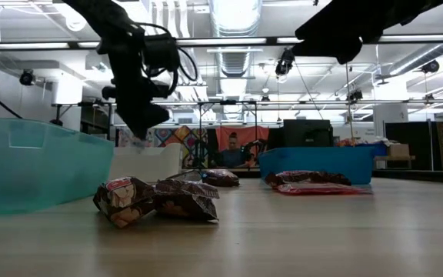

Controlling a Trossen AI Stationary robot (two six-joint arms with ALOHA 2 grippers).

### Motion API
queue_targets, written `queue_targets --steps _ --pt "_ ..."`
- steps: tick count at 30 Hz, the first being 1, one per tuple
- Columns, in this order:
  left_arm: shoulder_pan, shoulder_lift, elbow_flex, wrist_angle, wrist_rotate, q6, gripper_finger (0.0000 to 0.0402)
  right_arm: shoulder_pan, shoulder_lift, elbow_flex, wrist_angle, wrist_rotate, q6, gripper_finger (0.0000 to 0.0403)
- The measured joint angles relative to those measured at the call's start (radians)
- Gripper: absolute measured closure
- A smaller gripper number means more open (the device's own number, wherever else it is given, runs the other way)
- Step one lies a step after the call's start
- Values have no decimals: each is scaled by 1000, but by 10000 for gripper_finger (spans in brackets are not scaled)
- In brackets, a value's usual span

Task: Sort candy
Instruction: Put the white chocolate bar into the white bin, then put the brown chocolate bar into the green bin

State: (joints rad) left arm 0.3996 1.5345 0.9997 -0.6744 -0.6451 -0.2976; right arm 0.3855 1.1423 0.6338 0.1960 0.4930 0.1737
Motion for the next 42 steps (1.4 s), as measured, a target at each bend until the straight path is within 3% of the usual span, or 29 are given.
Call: queue_targets --steps 10,18,23,32,42 --pt "-7 -34 0 0 9 55 293 -32 -11 0 -48 51 140 170" --pt "-80 -135 -8 76 203 94 292 -79 -52 0 -179 10 303 172" --pt "-186 -203 -59 263 321 162 292 -98 -69 23 -259 -100 360 172" --pt "-354 -282 -238 672 556 258 292 -97 -8 186 -692 -171 403 172" --pt "-475 -276 -328 977 580 255 292 -96 73 194 -795 -245 282 172"
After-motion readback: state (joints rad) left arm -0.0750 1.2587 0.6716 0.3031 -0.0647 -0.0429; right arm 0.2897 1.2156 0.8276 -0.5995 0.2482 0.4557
